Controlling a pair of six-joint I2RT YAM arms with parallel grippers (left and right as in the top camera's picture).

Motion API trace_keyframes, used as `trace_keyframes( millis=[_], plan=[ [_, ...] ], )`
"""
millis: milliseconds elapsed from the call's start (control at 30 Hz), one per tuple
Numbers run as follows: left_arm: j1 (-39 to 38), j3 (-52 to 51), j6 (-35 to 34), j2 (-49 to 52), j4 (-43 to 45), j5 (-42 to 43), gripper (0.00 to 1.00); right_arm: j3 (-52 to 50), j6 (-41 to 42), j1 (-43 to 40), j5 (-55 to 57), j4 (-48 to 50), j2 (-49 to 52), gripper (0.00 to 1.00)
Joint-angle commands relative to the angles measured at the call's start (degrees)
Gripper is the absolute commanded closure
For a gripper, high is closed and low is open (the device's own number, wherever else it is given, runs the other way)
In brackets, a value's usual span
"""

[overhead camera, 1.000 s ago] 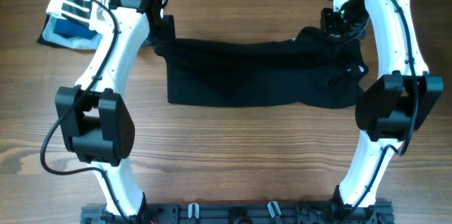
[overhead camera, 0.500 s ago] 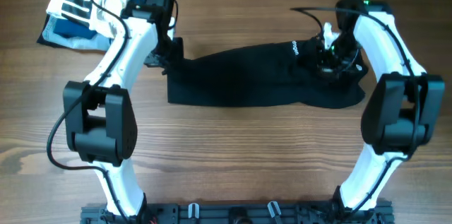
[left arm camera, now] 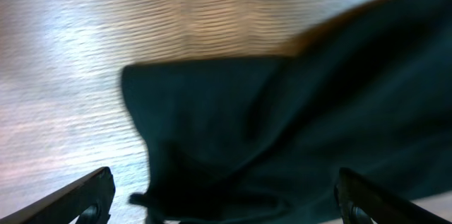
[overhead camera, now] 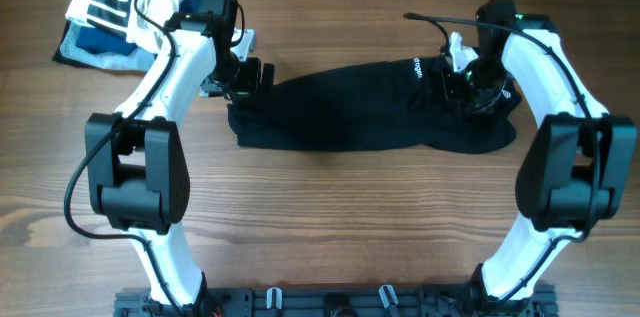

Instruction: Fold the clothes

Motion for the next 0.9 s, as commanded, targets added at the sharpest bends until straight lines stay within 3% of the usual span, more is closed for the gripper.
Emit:
trace_keyframes(
  millis=[0, 300, 567, 633, 700, 767, 800, 867],
  plan=[
    [0.11, -2.97, 9.64, 1.92, 0.74, 6.12, 0.0, 1.49, -3.02, 0.15, -2.86, 0.11, -2.58, 0.03],
    [0.13, -15.21, 12.66, 1.92, 7.39, 4.31, 0.0, 1.49, -2.99, 0.22, -2.91, 0.17, -2.58, 0.03],
    [-1.95, -24.96, 1.36, 1.92, 21.44, 4.98, 0.04, 1.49, 0.63, 0.2, -2.91, 2.29, -2.58, 0.04],
    [-4.11, -26.97, -3.08, 1.92, 22.64, 6.14, 0.21, 1.49, 2.1, 0.2, -2.89, 3.23, -2.58, 0.07],
    [-6.25, -28.09, -7.28, 1.92, 23.21, 6.19, 0.5, 1.49, 3.43, 0.2, -2.86, 3.89, -2.58, 0.09],
    [-7.67, -28.33, -9.81, 1.95, 23.32, 6.01, 0.88, 1.49, 3.52, 0.2, -2.86, 4.22, -2.58, 0.12],
    [-7.96, -28.33, -10.97, 1.92, 23.34, 5.44, 0.96, 1.49, 3.91, 0.2, -2.86, 4.24, -2.58, 0.13],
    [-7.1, -28.3, -14.32, 1.86, 23.3, 3.26, 0.96, 1.49, 4.48, 0.2, -2.86, 4.17, -2.58, 0.18]
  ],
)
